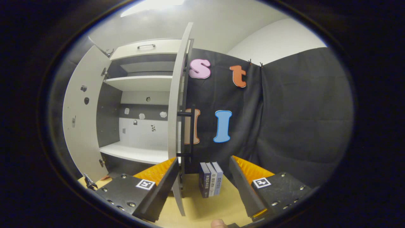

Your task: Grasp the bottle in the cabinet with the left hand and place it on the coaster, then close the right door with the right hand and the left door with the left hand.

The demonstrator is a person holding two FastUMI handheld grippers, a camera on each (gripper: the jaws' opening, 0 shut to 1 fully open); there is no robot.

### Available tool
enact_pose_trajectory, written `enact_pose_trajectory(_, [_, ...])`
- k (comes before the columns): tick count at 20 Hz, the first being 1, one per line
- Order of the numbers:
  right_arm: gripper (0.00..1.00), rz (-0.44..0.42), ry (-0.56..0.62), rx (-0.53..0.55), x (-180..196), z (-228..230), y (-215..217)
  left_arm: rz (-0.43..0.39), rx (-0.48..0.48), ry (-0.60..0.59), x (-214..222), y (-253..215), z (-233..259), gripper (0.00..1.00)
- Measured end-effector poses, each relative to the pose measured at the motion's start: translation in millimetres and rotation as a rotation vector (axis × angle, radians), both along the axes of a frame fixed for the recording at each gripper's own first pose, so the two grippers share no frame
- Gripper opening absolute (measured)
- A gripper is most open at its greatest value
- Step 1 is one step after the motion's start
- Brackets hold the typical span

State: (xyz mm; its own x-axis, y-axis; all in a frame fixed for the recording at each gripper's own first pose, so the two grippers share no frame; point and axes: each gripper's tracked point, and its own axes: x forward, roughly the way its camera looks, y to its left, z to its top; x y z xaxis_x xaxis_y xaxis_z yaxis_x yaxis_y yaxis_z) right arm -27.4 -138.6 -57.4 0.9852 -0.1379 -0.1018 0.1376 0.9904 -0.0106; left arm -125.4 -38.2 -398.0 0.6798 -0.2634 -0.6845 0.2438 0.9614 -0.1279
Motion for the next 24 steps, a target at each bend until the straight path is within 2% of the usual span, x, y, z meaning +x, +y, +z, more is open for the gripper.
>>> enact_pose_trajectory(3, [0.94, -0.001, 0.003, 0.004, -2, -2, 1, -0.027, 0.014, 0.02, -5, -6, -5, 0.86])
enact_pose_trajectory(6, [0.96, -0.006, 0.008, 0.004, -6, -4, -1, -0.035, 0.048, 0.055, -11, -3, -13, 0.91])
enact_pose_trajectory(7, [0.96, -0.009, 0.009, 0.004, -8, -4, -2, -0.035, 0.05, 0.055, -10, -3, -12, 0.88])
enact_pose_trajectory(9, [0.94, -0.017, 0.015, 0.007, -10, -7, -5, -0.034, 0.055, 0.052, -11, -3, -12, 0.88])
enact_pose_trajectory(11, [0.96, -0.024, 0.02, 0.015, -12, -8, -6, -0.033, 0.058, 0.048, -10, -2, -10, 0.88])
enact_pose_trajectory(12, [0.94, -0.025, 0.022, 0.02, -12, -8, -7, -0.034, 0.059, 0.045, -9, -3, -9, 0.87])
enact_pose_trajectory(13, [0.96, -0.027, 0.024, 0.023, -12, -10, -7, -0.037, 0.061, 0.044, -10, -3, -8, 0.87])
enact_pose_trajectory(14, [0.94, -0.028, 0.024, 0.024, -12, -10, -7, -0.041, 0.061, 0.038, -8, -5, -5, 0.87])
enact_pose_trajectory(16, [0.96, -0.027, 0.023, 0.024, -11, -11, -6, -0.053, 0.065, 0.024, -7, -7, 0, 0.87])
enact_pose_trajectory(21, [0.94, -0.011, 0.027, 0.025, -8, -13, -1, -0.062, 0.072, -0.003, -5, -9, 14, 0.85])
enact_pose_trajectory(23, [0.96, -0.008, 0.03, 0.025, -7, -15, 2, -0.062, 0.069, -0.016, -4, -10, 20, 0.85])
enact_pose_trajectory(24, [0.94, -0.006, 0.032, 0.026, -7, -16, 2, -0.062, 0.069, -0.022, -2, -11, 24, 0.85])
